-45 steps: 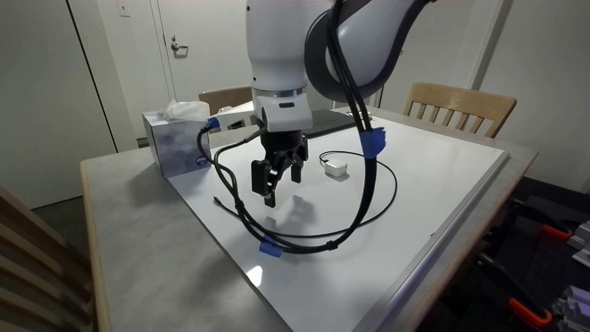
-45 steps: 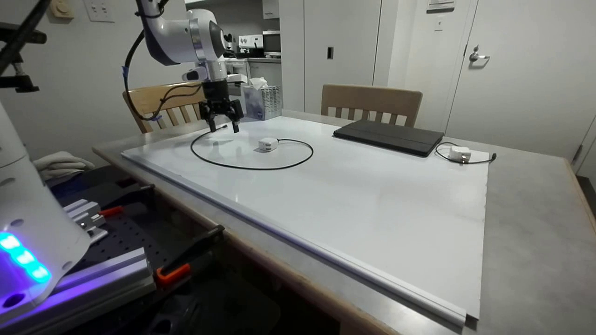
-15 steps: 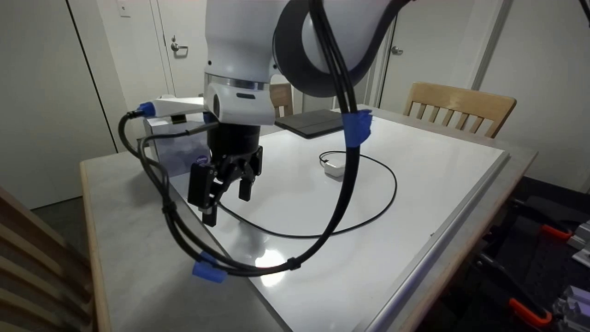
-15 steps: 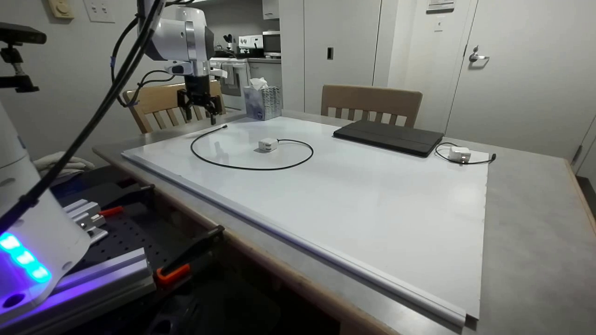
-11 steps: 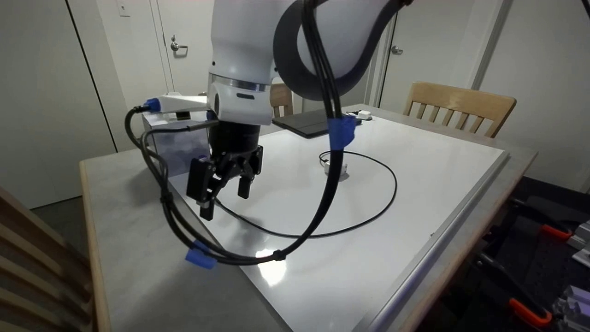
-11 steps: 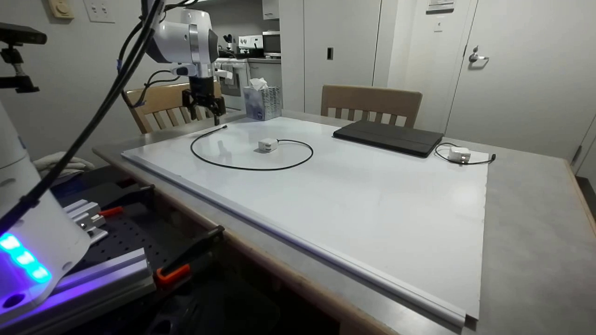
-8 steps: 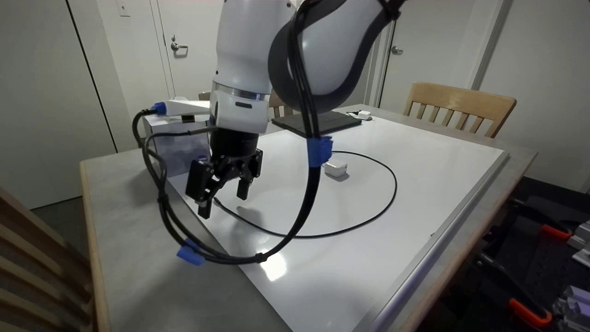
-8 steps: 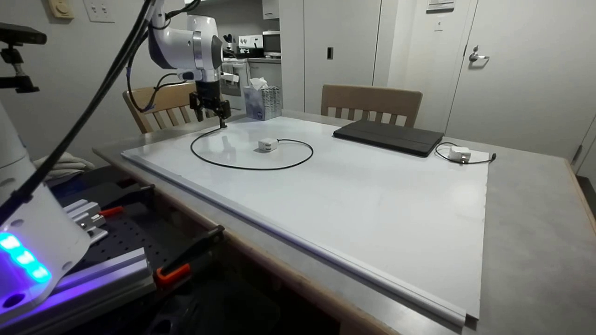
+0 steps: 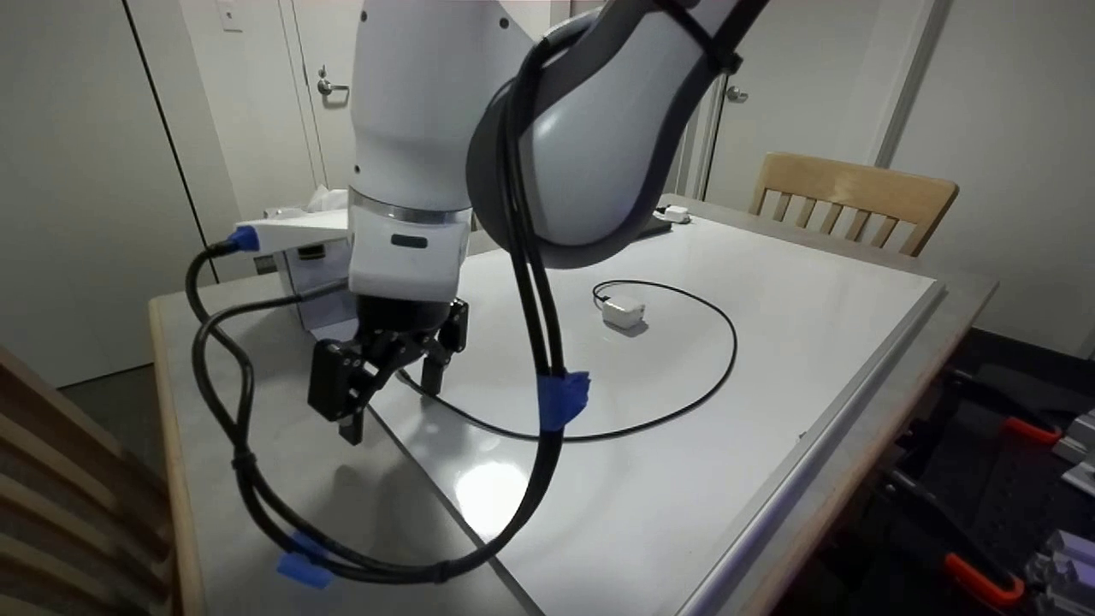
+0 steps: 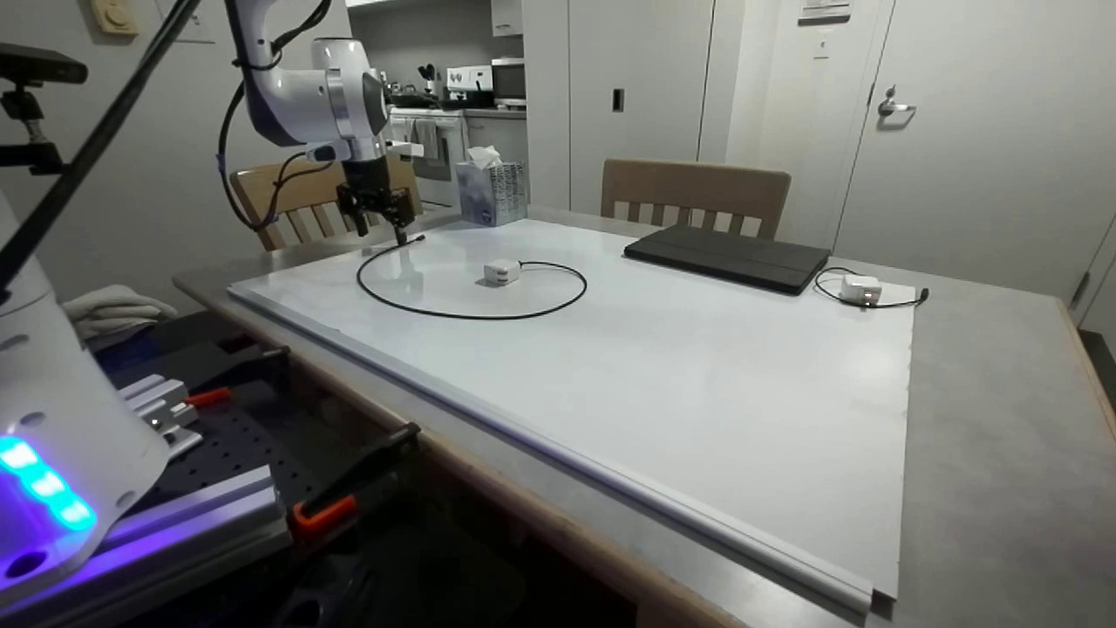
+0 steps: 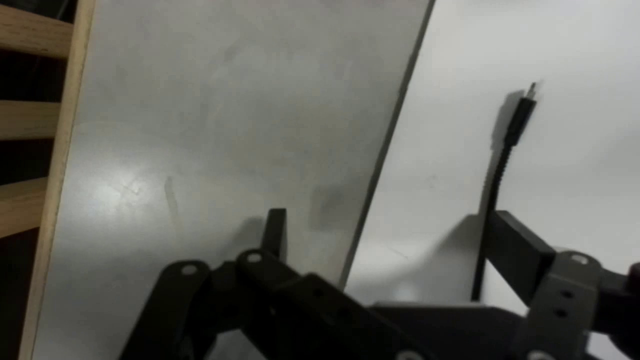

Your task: Wind the charger on the table

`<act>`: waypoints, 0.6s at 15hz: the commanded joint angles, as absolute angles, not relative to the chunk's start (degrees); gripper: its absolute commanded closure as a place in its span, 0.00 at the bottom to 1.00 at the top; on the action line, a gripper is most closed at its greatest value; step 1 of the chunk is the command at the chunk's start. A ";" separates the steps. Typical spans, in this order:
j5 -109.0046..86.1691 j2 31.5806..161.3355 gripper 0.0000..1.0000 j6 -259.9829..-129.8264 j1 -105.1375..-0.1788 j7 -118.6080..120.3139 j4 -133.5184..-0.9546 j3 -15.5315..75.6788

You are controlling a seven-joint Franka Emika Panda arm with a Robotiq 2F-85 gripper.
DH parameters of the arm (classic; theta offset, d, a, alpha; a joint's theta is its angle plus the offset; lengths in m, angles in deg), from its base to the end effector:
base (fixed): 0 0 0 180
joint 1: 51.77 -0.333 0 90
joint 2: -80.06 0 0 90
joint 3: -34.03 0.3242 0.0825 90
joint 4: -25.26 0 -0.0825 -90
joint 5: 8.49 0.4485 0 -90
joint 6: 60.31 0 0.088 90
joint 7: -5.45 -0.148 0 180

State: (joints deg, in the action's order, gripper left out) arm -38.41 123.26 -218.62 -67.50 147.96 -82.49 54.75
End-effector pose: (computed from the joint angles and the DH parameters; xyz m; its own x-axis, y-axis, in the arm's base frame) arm 0.5435 0.4249 0.0580 -0.9303 -0.3151 -0.1877 -0.3364 0.9369 0.0948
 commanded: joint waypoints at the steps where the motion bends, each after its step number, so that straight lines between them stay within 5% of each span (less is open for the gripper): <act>1: -37.53 120.67 0.00 -218.20 -71.28 146.22 -83.85 52.70; 9: -38.23 118.11 0.00 -219.12 -72.88 143.54 -85.54 51.22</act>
